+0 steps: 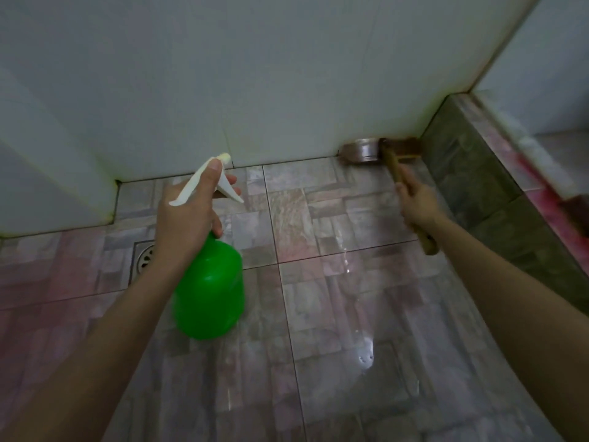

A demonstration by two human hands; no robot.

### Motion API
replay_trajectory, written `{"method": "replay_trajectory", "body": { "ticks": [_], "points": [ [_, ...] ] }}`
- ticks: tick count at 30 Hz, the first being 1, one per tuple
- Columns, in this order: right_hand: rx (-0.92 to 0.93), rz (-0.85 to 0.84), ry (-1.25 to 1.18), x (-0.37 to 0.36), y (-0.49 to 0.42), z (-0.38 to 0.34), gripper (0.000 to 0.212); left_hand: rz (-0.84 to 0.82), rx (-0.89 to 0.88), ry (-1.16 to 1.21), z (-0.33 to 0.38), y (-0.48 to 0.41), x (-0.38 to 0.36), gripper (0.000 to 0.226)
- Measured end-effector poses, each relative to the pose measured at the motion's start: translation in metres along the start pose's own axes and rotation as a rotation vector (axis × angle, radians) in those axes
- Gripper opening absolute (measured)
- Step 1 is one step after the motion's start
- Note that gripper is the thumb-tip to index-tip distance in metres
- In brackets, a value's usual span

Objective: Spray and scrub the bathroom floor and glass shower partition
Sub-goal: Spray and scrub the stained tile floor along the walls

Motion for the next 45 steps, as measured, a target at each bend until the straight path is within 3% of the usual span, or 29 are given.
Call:
{"method": "replay_trajectory", "body": {
  "ticks": [2, 6, 11, 17, 20, 22, 26, 32, 38, 43, 45],
  "points": [
    [-0.073, 0.003, 0.000, 0.005, -0.007, 0.007, 0.048, -0.014, 0.000, -0.011, 0.000, -0.002, 0.002, 0.025],
    [-0.006, -0.199, -0.011, -0.003, -0.001, -0.010, 0.044, -0.034, -0.031, -0.030, 0.005, 0.001, 0.000, 0.028],
    [-0.065, -0.034, 0.033, 0.009, -0.007, 0.010, 0.049, -0.035, -0.055, -0.042, 0.005, 0.007, 0.002, 0.027],
    [-0.183, -0.157, 0.084, 0.058, 0.062, 0.004, 0.044, -0.061, -0.010, -0.022, 0.003, 0.012, -0.004, 0.027],
    [-0.278, -0.102, 0.158, 0.076, 0.115, 0.013, 0.045, -0.073, 0.002, 0.011, 0.002, 0.019, -0.006, 0.029],
    [-0.232, -0.051, 0.107, 0.062, 0.082, 0.001, 0.045, -0.086, 0.013, 0.010, 0.001, 0.021, -0.010, 0.032],
    [-0.129, -0.118, 0.168, 0.038, -0.009, -0.020, 0.047, -0.132, 0.008, -0.010, 0.000, 0.026, -0.016, 0.036],
    [-0.227, -0.035, 0.054, 0.072, 0.151, 0.010, 0.046, -0.134, 0.038, 0.023, -0.001, 0.028, -0.023, 0.036],
    [-0.163, -0.033, 0.006, 0.028, 0.028, 0.008, 0.047, -0.154, 0.022, -0.010, -0.006, 0.031, -0.018, 0.025],
    [-0.097, 0.003, -0.139, 0.020, 0.145, 0.019, 0.049, -0.140, 0.012, -0.016, -0.009, 0.031, -0.009, 0.027],
    [-0.025, 0.028, -0.155, 0.011, 0.147, 0.012, 0.049, -0.144, 0.015, -0.022, -0.012, 0.031, -0.007, 0.028]
  ]
}}
Point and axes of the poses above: each hand's wrist, its own y-axis away from the middle knuckle, its own x-axis out of the back of the hand, z = x × y, the point moved 4 cm from there along -y, towards the middle knuckle, and after that the axes turned 13 degrees about z, right-handed, at the moved point
